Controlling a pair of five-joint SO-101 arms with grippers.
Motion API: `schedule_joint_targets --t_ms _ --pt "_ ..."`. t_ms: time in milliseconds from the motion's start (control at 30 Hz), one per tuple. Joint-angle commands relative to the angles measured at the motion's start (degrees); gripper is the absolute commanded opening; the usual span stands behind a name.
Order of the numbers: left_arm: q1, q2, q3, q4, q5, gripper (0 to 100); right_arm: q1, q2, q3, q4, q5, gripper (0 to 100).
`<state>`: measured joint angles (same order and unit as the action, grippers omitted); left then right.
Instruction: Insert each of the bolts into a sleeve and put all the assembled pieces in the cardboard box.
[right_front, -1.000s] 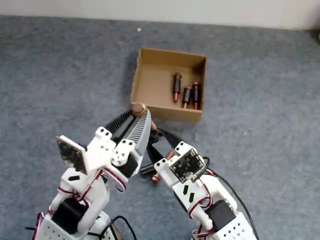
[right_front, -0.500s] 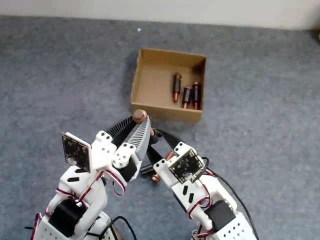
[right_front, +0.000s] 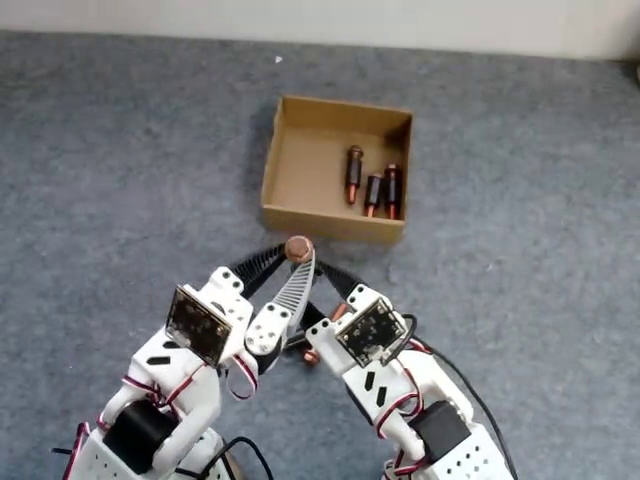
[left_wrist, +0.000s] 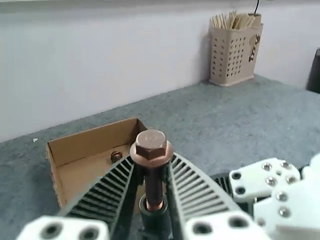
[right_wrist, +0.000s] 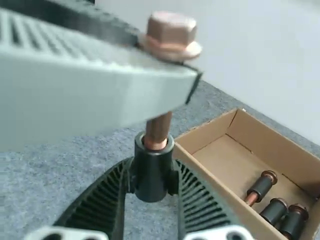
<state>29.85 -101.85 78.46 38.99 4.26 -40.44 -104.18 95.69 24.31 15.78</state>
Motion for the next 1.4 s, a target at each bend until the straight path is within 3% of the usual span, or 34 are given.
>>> schedule_joint_targets --t_ms 0,300,500,600,800,967,1033,1367 --pt "0.22 -0.04 -1.19 6.42 -1.41 16 2.86 -1.01 5.41 -2.07 0.35 0.5" --pt "-0.13 -0.04 -2.68 9.05 -1.41 17 4.18 -1.01 5.41 -1.98 0.09 0.5" --pt "-0.4 -0.04 -10.95 18.55 -1.41 17 8.31 -0.92 5.41 -0.4 0.0 0.5" --pt "-5.05 -0.04 -11.38 20.75 -1.41 17 8.4 -0.92 5.41 3.3 0.0 0.5" --pt "-20.7 -0.04 -8.66 20.66 -1.49 17 8.48 -0.92 5.41 7.34 0.0 0.5" --pt "-29.49 -0.04 -4.79 20.66 -1.67 5 8.57 -0.75 4.97 7.34 0.0 0.5" --pt "-31.78 -0.04 -2.68 20.66 -1.67 0 8.57 -0.66 4.88 7.6 0.0 0.5" --pt "-35.91 -0.04 9.27 20.66 -1.49 1 8.57 -0.57 -9.19 16.57 0.0 0.5"
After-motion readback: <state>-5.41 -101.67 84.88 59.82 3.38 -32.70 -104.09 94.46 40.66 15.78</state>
